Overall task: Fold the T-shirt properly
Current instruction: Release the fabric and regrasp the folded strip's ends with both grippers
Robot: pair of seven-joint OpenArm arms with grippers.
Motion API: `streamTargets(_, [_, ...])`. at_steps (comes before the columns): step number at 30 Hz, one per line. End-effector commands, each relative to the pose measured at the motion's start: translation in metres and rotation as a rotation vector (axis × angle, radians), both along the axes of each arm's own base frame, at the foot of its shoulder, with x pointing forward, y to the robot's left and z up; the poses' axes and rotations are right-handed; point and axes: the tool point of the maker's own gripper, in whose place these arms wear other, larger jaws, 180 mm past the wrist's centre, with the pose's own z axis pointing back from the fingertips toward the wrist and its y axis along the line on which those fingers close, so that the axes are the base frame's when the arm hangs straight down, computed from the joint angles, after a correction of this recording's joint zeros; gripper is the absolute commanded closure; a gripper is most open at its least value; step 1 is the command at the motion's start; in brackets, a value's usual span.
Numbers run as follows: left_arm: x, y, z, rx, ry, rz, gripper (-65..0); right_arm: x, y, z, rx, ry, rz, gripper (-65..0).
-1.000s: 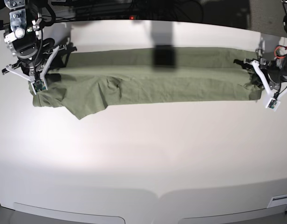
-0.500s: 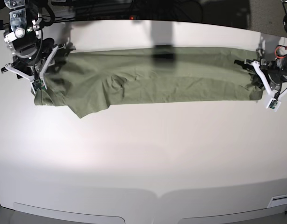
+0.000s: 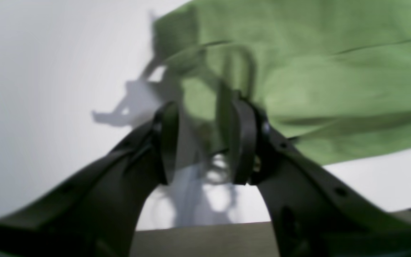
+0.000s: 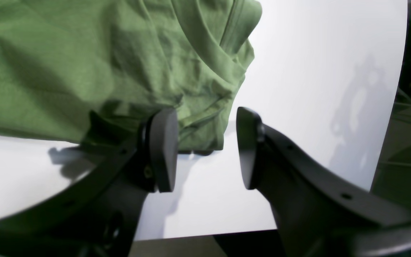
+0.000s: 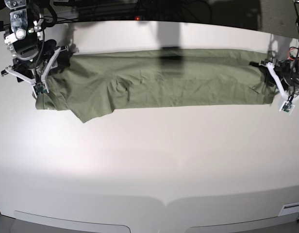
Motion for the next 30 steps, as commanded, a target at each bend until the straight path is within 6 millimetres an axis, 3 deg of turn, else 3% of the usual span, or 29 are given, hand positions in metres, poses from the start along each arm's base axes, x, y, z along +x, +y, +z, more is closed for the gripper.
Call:
streamTargets(1, [0.011, 0.01, 0.013, 0.036, -0.055, 0.015, -23.2, 0.009, -0.006, 0.013, -0.023, -0.057, -0.009, -27.4])
streamTargets(5, [0.023, 0.017, 0.022, 0.037, -0.141, 0.09, -23.2, 0.019, 0.006, 0.015, 0.075, -0.093, -0.024, -27.4])
streamTargets(9, [0.046, -0.022, 0.038, -0.206, -0.272, 0.087, -23.2, 0.044, 0.031, 0.026, 0.241, -0.171, -0.009, -27.4])
streamTargets(13, [0.046, -0.064, 0.034, -0.357, -0.265, 0.047, -23.2, 0.057, 0.052, 0.029, 0.327, -0.21, -0.001, -27.4])
streamTargets(16, [0.035, -0.089, 0.021, -0.428, -0.236, 0.041, -23.2, 0.053, 0.064, 0.01, 0.37, -0.177, 0.008, -27.4])
streamTargets(19, [0.022, -0.097, 0.006, -0.413, -0.21, 0.058, -23.2, 0.045, 0.064, -0.019, 0.382, -0.126, -0.022, -27.4])
streamTargets(24, [0.011, -0.093, -0.021, -0.384, -0.178, 0.101, -23.0, 0.037, 0.049, -0.06, 0.378, -0.043, -0.095, -27.4])
streamTargets(30, [0.003, -0.065, -0.09, -0.342, -0.025, 0.209, -23.0, 0.068, 0.038, -0.072, 0.408, -0.045, -0.148, -27.4])
